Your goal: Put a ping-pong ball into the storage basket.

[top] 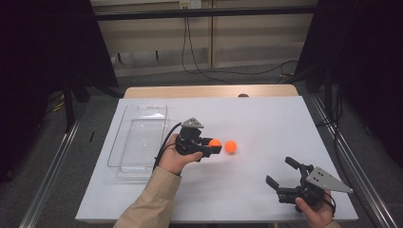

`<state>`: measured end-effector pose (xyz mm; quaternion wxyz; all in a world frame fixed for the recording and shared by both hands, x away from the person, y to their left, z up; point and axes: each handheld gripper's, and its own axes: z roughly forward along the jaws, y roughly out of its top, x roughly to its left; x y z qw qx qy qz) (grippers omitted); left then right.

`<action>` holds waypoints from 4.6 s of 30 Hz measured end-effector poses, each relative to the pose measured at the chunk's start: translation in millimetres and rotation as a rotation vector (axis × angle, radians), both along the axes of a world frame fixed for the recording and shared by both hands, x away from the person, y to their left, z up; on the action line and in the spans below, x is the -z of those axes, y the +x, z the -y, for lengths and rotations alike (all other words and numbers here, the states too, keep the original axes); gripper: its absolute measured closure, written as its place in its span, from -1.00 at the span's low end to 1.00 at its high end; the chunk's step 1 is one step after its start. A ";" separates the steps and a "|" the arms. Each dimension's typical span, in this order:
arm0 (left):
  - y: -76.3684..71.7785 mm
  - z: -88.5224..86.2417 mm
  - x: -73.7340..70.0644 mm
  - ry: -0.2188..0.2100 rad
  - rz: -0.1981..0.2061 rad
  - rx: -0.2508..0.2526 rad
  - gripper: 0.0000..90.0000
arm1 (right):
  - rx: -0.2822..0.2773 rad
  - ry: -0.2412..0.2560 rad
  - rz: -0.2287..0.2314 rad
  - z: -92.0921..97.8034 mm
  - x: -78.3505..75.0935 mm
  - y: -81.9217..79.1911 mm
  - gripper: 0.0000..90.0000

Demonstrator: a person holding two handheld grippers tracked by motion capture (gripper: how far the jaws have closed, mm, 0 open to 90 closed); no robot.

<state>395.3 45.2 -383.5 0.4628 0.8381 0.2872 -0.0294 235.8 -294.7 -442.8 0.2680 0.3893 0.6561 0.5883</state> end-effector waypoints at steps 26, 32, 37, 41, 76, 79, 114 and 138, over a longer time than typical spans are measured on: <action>4.9 -16.1 -7.8 -0.010 -0.008 -0.038 0.13 | 0.001 -0.001 0.000 0.1 -0.1 -0.1 -0.94; 6.9 -20.6 -8.2 -0.014 -0.011 -0.053 0.13 | 0.000 -0.004 0.001 0.3 0.0 0.0 -0.94; 8.3 -24.7 -9.3 -0.014 -0.017 -0.063 0.13 | 0.001 -0.005 0.001 0.4 -0.1 -0.1 -0.94; 9.1 -27.8 -10.0 -0.013 -0.020 -0.073 0.13 | 0.001 -0.001 0.001 0.0 -0.2 -0.1 -0.94; 15.0 -47.8 -14.4 -0.015 -0.034 -0.117 0.13 | -0.002 -0.006 0.001 0.0 -0.1 -0.2 -0.94; 15.5 -49.6 -14.8 -0.011 -0.036 -0.121 0.13 | -0.002 -0.005 0.000 0.0 -0.2 -0.3 -0.94; 19.3 -69.6 -19.9 -0.007 -0.038 -0.172 0.13 | -0.003 -0.006 0.001 0.0 -0.3 -0.3 -0.94; 20.8 -81.3 -23.4 -0.014 -0.035 -0.194 0.13 | -0.004 -0.009 0.002 -0.1 -0.2 -0.3 -0.94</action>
